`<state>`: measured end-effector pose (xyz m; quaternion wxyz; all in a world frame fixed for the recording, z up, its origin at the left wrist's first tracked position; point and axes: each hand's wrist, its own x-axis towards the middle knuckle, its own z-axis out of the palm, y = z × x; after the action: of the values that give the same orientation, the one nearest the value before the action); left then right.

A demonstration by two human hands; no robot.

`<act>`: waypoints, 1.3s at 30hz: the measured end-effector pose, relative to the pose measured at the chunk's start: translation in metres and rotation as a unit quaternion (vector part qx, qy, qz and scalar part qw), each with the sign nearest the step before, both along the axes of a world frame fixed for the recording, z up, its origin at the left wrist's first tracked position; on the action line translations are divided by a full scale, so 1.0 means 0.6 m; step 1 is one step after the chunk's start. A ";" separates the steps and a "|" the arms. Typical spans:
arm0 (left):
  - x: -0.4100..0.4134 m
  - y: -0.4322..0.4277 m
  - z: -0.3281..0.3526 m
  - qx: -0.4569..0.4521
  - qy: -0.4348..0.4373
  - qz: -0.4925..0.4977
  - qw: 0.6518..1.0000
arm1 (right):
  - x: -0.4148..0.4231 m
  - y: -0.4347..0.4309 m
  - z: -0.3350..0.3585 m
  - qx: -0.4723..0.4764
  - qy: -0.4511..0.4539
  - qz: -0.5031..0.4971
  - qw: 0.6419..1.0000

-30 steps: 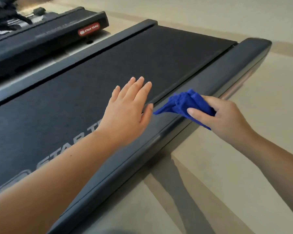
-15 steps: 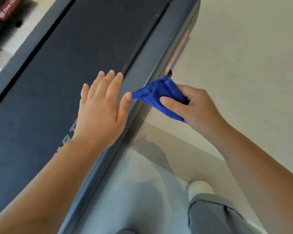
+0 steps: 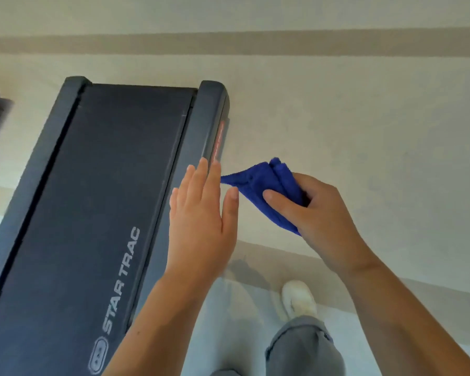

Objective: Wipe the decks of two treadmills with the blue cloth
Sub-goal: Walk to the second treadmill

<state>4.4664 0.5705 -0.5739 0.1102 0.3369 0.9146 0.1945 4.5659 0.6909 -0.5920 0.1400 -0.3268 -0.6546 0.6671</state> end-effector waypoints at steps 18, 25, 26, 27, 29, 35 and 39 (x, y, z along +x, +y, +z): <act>-0.071 0.256 0.342 -0.017 -0.029 -0.059 0.998 | -0.059 0.225 0.335 0.071 -0.016 -0.085 0.994; -0.240 0.291 0.391 -0.046 -0.019 -0.074 0.996 | -0.217 0.331 0.413 0.127 -0.040 -0.025 0.991; -0.269 0.297 0.397 -0.050 -0.023 -0.073 0.996 | -0.245 0.345 0.431 0.130 -0.044 -0.016 0.990; -0.299 0.306 0.406 -0.051 -0.027 -0.071 0.996 | -0.274 0.361 0.451 0.131 -0.045 -0.010 0.990; -0.358 0.334 0.426 -0.036 -0.022 -0.072 0.997 | -0.332 0.391 0.487 0.133 -0.035 -0.003 0.991; -0.503 0.413 0.465 0.010 0.024 -0.053 0.998 | -0.501 0.473 0.540 0.125 -0.011 0.043 0.991; -0.587 0.470 0.467 0.017 0.029 -0.023 0.999 | -0.592 0.530 0.556 0.155 -0.003 0.060 0.986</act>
<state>4.1141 0.8523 -0.2936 0.0823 0.3655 0.9059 0.1973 4.2107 1.0089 -0.2585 0.1469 -0.2636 -0.7691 0.5634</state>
